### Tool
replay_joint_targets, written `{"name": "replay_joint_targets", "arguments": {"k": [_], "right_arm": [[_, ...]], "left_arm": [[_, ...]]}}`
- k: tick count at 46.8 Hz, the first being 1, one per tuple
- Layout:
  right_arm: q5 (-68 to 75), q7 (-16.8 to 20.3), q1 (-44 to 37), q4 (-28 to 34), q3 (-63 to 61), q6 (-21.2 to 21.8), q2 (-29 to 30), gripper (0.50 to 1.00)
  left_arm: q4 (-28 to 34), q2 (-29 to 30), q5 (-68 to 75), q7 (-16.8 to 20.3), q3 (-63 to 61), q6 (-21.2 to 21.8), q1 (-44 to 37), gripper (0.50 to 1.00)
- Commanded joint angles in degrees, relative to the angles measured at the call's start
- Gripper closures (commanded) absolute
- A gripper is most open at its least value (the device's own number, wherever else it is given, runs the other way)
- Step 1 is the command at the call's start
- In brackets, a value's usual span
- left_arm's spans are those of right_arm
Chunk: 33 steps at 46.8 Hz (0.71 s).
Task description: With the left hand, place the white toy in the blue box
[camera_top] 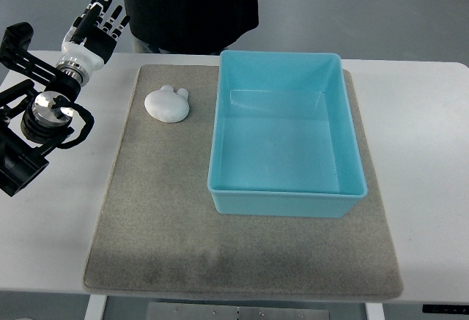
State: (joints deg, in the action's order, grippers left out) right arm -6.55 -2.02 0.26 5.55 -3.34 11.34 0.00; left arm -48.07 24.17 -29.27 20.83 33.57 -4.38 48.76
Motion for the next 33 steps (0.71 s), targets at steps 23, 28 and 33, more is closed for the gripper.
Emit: {"name": "replay_joint_targets", "arguments": {"k": [23,28,33], "right_arm": [[0.0,0.0,0.0,0.0,0.0,0.0,0.0,0.564],[0.0,0.0,0.0,0.0,0.0,0.0,0.0,0.564],[0.0,0.0,0.0,0.0,-0.1,0.0,0.0,0.564]], "left_arm": [[0.3,-0.2,-0.1,0.0,0.0,0.3,0.1,0.506],[0.4,-0.2,-0.1,0.0,0.0,0.3,0.0,0.506],[0.5,0.0,0.0,0.0,0.0,0.1,0.1,0.506]]}}
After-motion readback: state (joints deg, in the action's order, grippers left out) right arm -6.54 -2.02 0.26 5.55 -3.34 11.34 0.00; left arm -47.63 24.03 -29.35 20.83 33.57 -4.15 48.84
